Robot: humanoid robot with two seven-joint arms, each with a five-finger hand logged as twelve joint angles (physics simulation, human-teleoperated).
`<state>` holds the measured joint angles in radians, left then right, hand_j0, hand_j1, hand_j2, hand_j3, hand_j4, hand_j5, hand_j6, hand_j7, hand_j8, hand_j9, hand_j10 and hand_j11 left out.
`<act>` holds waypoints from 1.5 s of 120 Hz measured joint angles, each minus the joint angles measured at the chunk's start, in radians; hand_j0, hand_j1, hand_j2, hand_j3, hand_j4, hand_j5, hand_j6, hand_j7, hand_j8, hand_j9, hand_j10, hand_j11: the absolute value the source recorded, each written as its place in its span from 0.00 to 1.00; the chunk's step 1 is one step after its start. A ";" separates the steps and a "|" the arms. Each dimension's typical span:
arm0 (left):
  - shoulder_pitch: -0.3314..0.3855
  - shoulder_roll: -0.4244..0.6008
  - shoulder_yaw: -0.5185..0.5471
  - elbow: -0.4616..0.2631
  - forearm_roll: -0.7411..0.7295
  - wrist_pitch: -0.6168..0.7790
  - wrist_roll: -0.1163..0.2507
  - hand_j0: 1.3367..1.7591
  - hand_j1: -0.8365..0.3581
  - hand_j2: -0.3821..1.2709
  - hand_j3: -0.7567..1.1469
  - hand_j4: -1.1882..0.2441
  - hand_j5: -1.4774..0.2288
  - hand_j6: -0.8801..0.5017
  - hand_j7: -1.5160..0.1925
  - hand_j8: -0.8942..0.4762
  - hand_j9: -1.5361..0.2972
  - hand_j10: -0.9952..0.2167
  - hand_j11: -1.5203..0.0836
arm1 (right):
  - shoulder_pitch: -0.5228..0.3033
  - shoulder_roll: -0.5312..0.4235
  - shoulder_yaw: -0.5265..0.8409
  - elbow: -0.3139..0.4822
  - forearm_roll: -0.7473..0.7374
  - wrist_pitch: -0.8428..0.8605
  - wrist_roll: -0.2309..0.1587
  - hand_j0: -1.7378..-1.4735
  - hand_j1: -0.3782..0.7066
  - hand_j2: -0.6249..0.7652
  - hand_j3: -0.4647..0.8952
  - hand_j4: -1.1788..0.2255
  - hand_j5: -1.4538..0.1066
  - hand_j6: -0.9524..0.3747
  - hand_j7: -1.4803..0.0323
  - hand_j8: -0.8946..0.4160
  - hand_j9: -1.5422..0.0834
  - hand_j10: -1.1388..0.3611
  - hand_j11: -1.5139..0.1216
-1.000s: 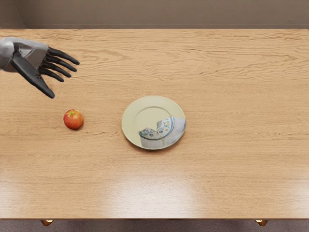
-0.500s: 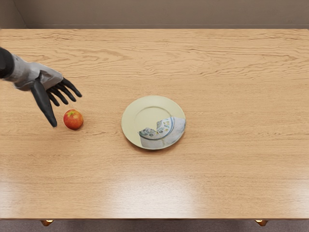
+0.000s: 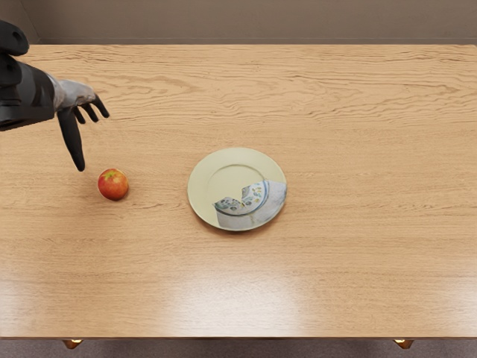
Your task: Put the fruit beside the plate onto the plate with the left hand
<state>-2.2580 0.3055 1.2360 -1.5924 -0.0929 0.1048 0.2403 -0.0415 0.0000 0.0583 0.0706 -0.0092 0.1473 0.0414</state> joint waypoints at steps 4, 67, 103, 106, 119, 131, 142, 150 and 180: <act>0.000 -0.015 0.006 -0.009 -0.004 0.015 0.000 0.76 0.75 0.26 0.40 0.66 0.68 0.46 0.70 0.47 0.66 0.62 0.75 | 0.000 0.000 0.000 0.000 0.000 0.000 0.000 0.30 0.07 0.44 0.34 0.81 0.90 0.69 0.95 0.65 0.92 0.73 0.90; 0.065 -0.213 0.018 -0.066 -0.032 0.106 0.004 0.76 0.75 0.26 0.40 0.66 0.68 0.46 0.70 0.47 0.66 0.62 0.75 | 0.000 0.000 0.000 0.000 0.000 0.000 0.000 0.30 0.07 0.44 0.34 0.81 0.90 0.69 0.95 0.65 0.92 0.73 0.90; 0.156 -0.249 0.023 -0.032 -0.074 0.191 0.009 0.76 0.75 0.26 0.40 0.66 0.68 0.46 0.70 0.47 0.66 0.62 0.75 | 0.000 0.000 0.000 0.000 0.000 0.000 0.000 0.30 0.07 0.44 0.34 0.81 0.90 0.69 0.95 0.65 0.92 0.73 0.90; 0.161 -0.253 0.023 -0.029 -0.075 0.202 0.010 0.76 0.75 0.26 0.40 0.66 0.68 0.46 0.70 0.47 0.66 0.62 0.75 | 0.000 0.000 0.000 0.000 0.000 0.000 0.000 0.30 0.07 0.44 0.34 0.81 0.90 0.69 0.95 0.65 0.92 0.73 0.90; 0.198 -0.264 0.029 -0.007 -0.078 0.250 0.020 0.76 0.75 0.26 0.40 0.66 0.68 0.46 0.70 0.47 0.66 0.62 0.75 | 0.000 0.000 0.000 0.000 0.000 0.000 0.000 0.30 0.07 0.44 0.34 0.81 0.90 0.69 0.95 0.65 0.92 0.73 0.90; 0.244 -0.274 0.038 0.020 -0.080 0.305 0.038 0.76 0.75 0.26 0.40 0.66 0.68 0.46 0.70 0.47 0.66 0.62 0.75 | 0.000 0.000 0.000 0.000 0.000 0.000 0.000 0.30 0.07 0.44 0.34 0.81 0.90 0.69 0.95 0.65 0.92 0.73 0.90; 0.272 -0.286 0.044 0.047 -0.080 0.347 0.047 0.76 0.75 0.26 0.40 0.66 0.68 0.46 0.70 0.47 0.66 0.62 0.75 | 0.000 0.000 0.000 0.000 0.000 0.000 0.000 0.30 0.07 0.44 0.34 0.81 0.90 0.69 0.95 0.65 0.92 0.73 0.90; 0.278 -0.293 0.044 0.063 -0.079 0.361 0.051 0.76 0.75 0.26 0.40 0.66 0.68 0.46 0.70 0.47 0.67 0.62 0.75 | 0.000 0.000 0.000 0.000 0.000 0.000 0.000 0.30 0.07 0.44 0.34 0.81 0.90 0.69 0.95 0.65 0.92 0.73 0.90; 0.308 -0.306 0.030 0.106 -0.079 0.377 0.054 0.76 0.75 0.26 0.40 0.66 0.68 0.46 0.70 0.48 0.67 0.62 0.75 | 0.000 0.000 0.000 0.000 0.000 0.000 0.000 0.30 0.07 0.44 0.34 0.81 0.90 0.69 0.95 0.65 0.92 0.73 0.90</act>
<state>-1.9498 0.0000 1.2656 -1.4869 -0.1719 0.4815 0.2942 -0.0414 0.0000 0.0583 0.0706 -0.0092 0.1473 0.0414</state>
